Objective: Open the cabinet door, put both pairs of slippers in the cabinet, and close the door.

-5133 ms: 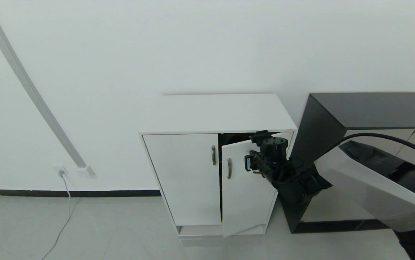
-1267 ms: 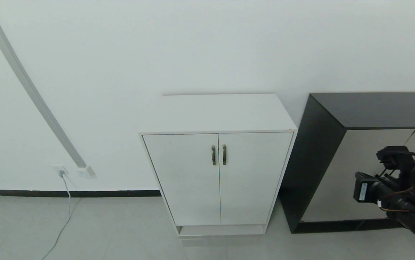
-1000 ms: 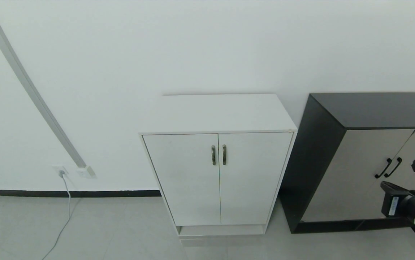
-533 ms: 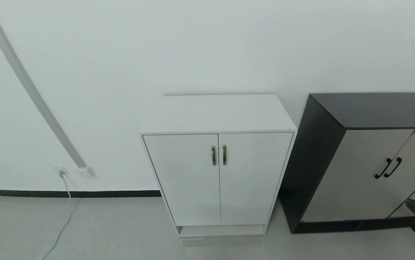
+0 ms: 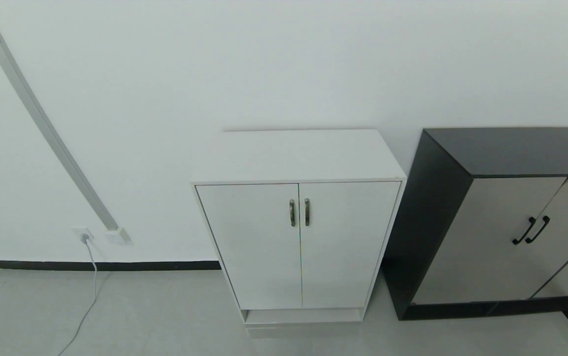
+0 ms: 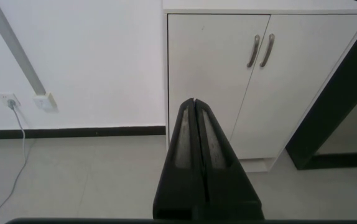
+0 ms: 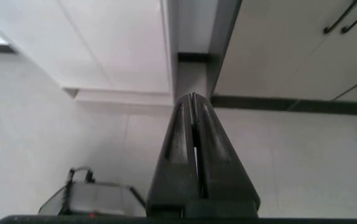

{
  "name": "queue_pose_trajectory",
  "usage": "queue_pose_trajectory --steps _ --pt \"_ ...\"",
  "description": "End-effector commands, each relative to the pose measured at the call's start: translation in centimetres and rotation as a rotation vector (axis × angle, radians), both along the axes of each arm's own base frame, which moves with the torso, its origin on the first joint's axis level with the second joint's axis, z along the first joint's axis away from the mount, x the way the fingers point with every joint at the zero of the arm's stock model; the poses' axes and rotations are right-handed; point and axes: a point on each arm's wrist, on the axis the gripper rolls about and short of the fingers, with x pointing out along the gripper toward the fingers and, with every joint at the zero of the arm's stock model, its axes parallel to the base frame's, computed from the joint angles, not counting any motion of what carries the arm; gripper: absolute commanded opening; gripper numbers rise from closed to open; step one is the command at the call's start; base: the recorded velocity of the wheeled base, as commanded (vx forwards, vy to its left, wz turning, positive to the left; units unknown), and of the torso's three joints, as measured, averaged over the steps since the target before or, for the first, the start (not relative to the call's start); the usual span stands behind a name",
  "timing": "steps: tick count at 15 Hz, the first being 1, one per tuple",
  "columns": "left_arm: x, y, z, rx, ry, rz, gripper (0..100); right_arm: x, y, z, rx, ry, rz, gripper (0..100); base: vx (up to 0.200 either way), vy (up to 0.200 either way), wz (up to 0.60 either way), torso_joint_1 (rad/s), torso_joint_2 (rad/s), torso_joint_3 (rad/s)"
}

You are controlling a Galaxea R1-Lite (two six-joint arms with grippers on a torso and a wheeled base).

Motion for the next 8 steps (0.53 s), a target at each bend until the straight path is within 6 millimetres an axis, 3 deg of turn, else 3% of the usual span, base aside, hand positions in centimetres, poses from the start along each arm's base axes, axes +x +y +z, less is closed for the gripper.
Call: queue_pose_trajectory --steps 1,3,8 --pt "0.0 0.0 0.0 -0.001 0.000 0.001 0 -1.9 0.0 -0.2 0.010 -0.058 0.019 0 0.000 0.000 0.00 0.000 0.00 0.000" --pt "0.0 0.0 0.0 -0.001 0.000 0.001 0 -3.0 -0.1 -1.5 0.013 -0.001 0.040 0 0.000 0.000 0.00 0.000 0.00 0.000" --pt "0.0 0.0 0.0 -0.001 0.000 0.001 0 -3.9 -0.1 -2.6 0.013 0.010 0.047 0 0.000 0.000 0.00 0.000 0.00 0.000"
